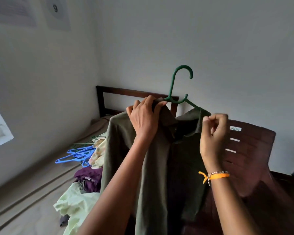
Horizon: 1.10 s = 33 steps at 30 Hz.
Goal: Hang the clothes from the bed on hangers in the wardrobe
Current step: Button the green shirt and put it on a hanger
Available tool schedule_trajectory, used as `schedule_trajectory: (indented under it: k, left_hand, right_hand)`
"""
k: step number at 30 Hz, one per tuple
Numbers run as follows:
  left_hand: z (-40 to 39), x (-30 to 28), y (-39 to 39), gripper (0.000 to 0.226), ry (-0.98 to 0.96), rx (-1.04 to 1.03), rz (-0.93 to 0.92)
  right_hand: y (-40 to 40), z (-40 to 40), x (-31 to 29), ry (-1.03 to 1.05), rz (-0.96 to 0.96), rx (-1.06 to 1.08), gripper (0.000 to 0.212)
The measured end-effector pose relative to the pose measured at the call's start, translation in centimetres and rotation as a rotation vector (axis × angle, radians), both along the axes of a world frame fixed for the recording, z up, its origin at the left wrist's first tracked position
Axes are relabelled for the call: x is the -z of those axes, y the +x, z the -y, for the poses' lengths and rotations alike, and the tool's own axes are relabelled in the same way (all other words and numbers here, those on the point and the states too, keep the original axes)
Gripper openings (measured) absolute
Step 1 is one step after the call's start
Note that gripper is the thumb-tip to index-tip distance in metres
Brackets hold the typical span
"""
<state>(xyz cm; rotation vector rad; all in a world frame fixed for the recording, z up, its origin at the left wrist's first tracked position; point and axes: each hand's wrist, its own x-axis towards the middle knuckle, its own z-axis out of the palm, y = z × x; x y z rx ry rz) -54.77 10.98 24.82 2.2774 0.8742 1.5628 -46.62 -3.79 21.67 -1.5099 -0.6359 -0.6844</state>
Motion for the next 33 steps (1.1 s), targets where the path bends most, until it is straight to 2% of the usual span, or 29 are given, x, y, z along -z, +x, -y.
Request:
schedule_trajectory:
  k: [4, 6, 8, 11, 13, 15, 17, 19, 21, 22, 25, 27, 29, 31, 33]
  left_hand:
    - [3.2, -2.8, -1.8, 0.035, -0.086, -0.05, 0.091]
    - [4.9, -4.0, -2.9, 0.035, -0.131, 0.005, 0.123]
    - [6.0, -4.8, -4.1, 0.032, -0.171, 0.129, 0.107]
    - [7.7, -5.2, -6.4, 0.033, -0.183, 0.302, -0.067]
    - [9.0, -5.0, -7.9, 0.052, -0.118, 0.312, -0.271]
    - [9.9, -4.5, -9.1, 0.064, -0.078, 0.289, -0.36]
    - [10.2, -4.1, -10.2, 0.05, -0.092, 0.226, -0.219]
    - [10.1, -4.0, -11.1, 0.034, -0.105, 0.106, -0.033]
    - [9.7, -3.9, -11.9, 0.028, -0.044, 0.035, 0.061]
    - [9.3, -3.9, -12.4, 0.027, -0.017, 0.03, 0.091]
    - [7.2, -4.2, -13.8, 0.024, 0.004, 0.053, 0.127]
    - [5.2, -4.4, -14.6, 0.023, -0.005, 0.076, 0.141]
    - [3.4, -4.4, -15.2, 0.023, -0.026, 0.042, 0.182]
    - [2.9, -3.8, -15.4, 0.035, -0.079, -0.021, 0.255]
    - [3.3, -1.2, -15.7, 0.049, -0.055, -0.117, 0.225]
  right_hand:
    - [-3.2, 2.5, 3.3, -0.167, -0.191, -0.067, 0.037]
    - [-4.1, 3.3, 1.9, -0.136, -0.234, -0.059, 0.036]
    - [-4.9, 4.2, 0.1, -0.071, -0.187, -0.062, 0.027]
    - [-5.5, 5.6, -1.2, -0.058, -0.112, -0.13, 0.027]
    - [-5.8, 6.8, -1.3, -0.111, -0.115, -0.193, 0.034]
    - [-6.0, 7.9, -1.0, -0.21, -0.09, -0.211, 0.036]
    - [-6.8, 8.9, -0.8, -0.295, 0.018, -0.217, 0.034]
    - [-8.1, 9.8, -0.9, -0.286, 0.213, -0.186, 0.022]
    - [-9.4, 10.7, -1.5, -0.204, 0.414, -0.042, 0.011]
    - [-9.8, 10.9, -2.0, -0.184, 0.452, 0.045, 0.007]
    - [-9.2, 9.3, -3.7, -0.332, 0.374, 0.18, 0.022]
    - [-8.4, 7.3, -4.1, -0.446, 0.351, 0.048, 0.028]
    - [-8.7, 5.0, -4.5, -0.421, 0.304, -0.09, 0.028]
    - [-9.1, 3.1, -4.7, -0.41, 0.314, -0.066, 0.024]
    - [-9.3, 0.8, -4.8, -0.431, 0.292, -0.062, 0.024]
